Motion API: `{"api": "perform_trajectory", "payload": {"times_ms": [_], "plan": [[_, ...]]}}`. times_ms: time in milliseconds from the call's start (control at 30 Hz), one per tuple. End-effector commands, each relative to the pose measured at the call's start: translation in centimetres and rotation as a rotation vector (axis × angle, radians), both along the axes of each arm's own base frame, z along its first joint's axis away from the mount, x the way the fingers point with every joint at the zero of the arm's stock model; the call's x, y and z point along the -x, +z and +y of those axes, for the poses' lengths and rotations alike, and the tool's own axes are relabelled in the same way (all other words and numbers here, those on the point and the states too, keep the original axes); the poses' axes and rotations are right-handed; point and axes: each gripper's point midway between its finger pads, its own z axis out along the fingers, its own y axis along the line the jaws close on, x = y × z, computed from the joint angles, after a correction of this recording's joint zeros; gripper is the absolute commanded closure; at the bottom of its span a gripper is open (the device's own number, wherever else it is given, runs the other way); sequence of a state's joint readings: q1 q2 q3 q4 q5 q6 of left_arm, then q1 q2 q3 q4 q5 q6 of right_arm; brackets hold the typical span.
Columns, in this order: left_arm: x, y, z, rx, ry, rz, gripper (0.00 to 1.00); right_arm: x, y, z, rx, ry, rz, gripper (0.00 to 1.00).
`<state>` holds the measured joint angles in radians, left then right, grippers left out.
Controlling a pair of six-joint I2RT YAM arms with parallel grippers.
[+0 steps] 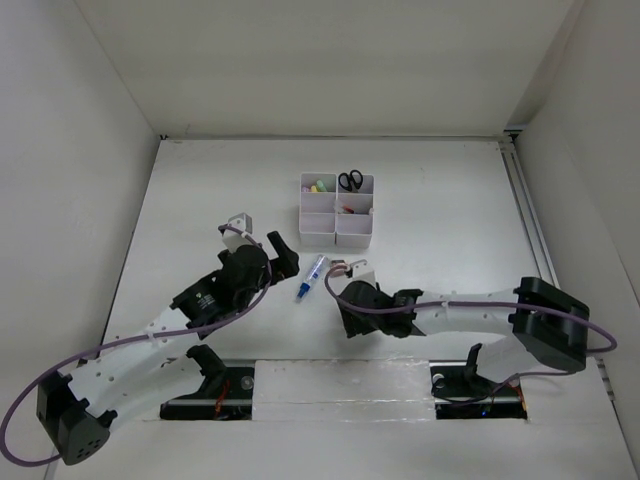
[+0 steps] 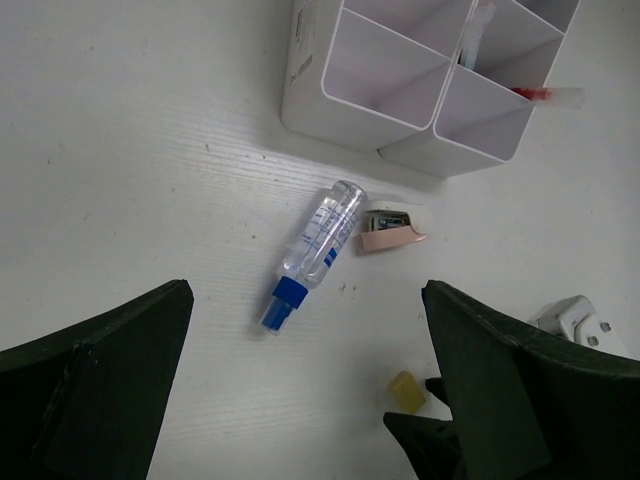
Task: Sort the stationery into containers
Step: Grab a piece of stationery with the right arm
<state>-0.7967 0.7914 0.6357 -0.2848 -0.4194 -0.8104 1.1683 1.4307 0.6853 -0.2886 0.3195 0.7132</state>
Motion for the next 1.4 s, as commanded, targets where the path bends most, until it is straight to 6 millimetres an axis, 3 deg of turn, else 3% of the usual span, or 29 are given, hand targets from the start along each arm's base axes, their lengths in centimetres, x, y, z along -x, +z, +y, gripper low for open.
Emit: {"api": "perform_trajectory", "payload": {"times_ms": [0, 100, 133, 233, 400, 600, 767, 900, 1000, 1100, 1200, 1300, 1367], "plan": [[0.2, 0.2, 0.0, 0.015, 0.001, -0.002, 0.01, -0.8, -0.4, 1.4, 0.003, -0.002, -0.024, 0.36], [0.3, -0.3, 0.1, 0.007, 0.001, 0.005, 0.01, -1.0, -0.8, 1.7, 0.01, -0.002, -0.021, 0.41], [0.3, -0.3, 0.1, 0.007, 0.001, 0.005, 0.01, -1.1, -0.8, 1.9, 0.01, -0.002, -0.021, 0.5], [0.4, 0.2, 0.2, 0.022, 0.001, -0.009, 0.01, -0.8, -1.3, 1.4, 0.038, -0.002, -0.009, 0.63], [0.4, 0.7, 0.3, 0.028, -0.004, -0.025, 0.01, -0.8, -1.2, 0.0, 0.081, -0.032, -0.012, 0.64], [0.5, 0.5, 0.1, 0.025, -0.012, -0.015, 0.01, 0.3, -0.7, -0.2, 0.071, -0.034, 0.0, 0.51], [0.5, 0.4, 0.2, 0.017, -0.016, -0.017, 0.01, 1.1, -0.7, -0.8, 0.097, -0.033, 0.008, 0.53], [0.4, 0.6, 0.1, 0.024, -0.016, -0.023, 0.01, 1.0, -0.8, -1.0, 0.105, -0.046, 0.007, 0.63], [0.4, 0.6, 0.1, 0.024, -0.016, -0.023, 0.01, 0.7, -0.7, -0.7, 0.109, -0.051, -0.001, 0.78], [0.4, 0.6, 0.1, 0.024, -0.016, -0.023, 0.01, 0.1, -1.0, -0.6, 0.151, -0.075, -0.018, 1.0], [0.4, 0.6, 0.0, 0.033, -0.011, -0.021, 0.01, -0.8, 0.8, 1.1, 0.089, -0.061, -0.058, 1.0], [0.4, 0.7, 0.0, 0.041, -0.007, -0.019, 0.01, -3.0, 5.8, 3.0, -0.014, -0.071, -0.18, 1.0], [0.6, 0.1, 0.2, 0.026, -0.006, -0.005, 0.01, -5.7, 8.4, 3.1, -0.058, -0.106, -0.239, 1.0]]}}
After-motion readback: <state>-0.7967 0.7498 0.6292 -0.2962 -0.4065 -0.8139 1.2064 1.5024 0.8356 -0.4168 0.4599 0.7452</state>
